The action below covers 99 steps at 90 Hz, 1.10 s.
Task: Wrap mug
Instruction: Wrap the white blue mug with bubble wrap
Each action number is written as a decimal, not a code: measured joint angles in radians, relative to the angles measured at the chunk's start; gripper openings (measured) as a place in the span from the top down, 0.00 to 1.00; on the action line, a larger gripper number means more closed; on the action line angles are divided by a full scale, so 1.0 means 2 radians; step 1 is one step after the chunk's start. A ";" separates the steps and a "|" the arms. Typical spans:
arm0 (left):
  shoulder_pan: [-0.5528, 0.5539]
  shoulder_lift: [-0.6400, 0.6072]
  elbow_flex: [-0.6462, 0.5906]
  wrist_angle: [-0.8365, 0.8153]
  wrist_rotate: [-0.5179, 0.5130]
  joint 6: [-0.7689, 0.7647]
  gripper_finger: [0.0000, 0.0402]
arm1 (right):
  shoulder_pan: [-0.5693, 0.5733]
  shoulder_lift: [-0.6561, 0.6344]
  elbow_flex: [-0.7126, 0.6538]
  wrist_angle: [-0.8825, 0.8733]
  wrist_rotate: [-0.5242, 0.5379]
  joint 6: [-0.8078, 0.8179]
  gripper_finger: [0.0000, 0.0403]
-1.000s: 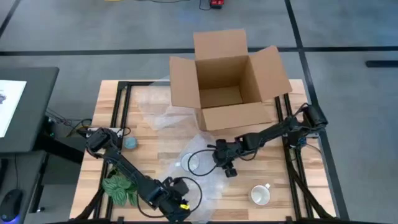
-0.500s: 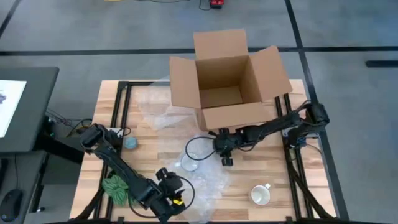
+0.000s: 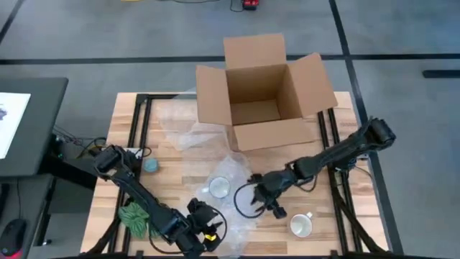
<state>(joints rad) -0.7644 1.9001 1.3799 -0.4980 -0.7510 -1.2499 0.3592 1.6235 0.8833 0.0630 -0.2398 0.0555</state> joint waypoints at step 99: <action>0.017 -0.002 -0.049 -0.016 0.037 -0.106 0.63 | -0.189 -0.003 0.000 -0.052 0.004 -0.042 0.67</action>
<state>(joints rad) -0.7301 1.8957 1.2811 -0.5304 -0.6765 -1.4620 -0.0189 1.6182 0.8829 -0.0416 -0.2318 -0.0290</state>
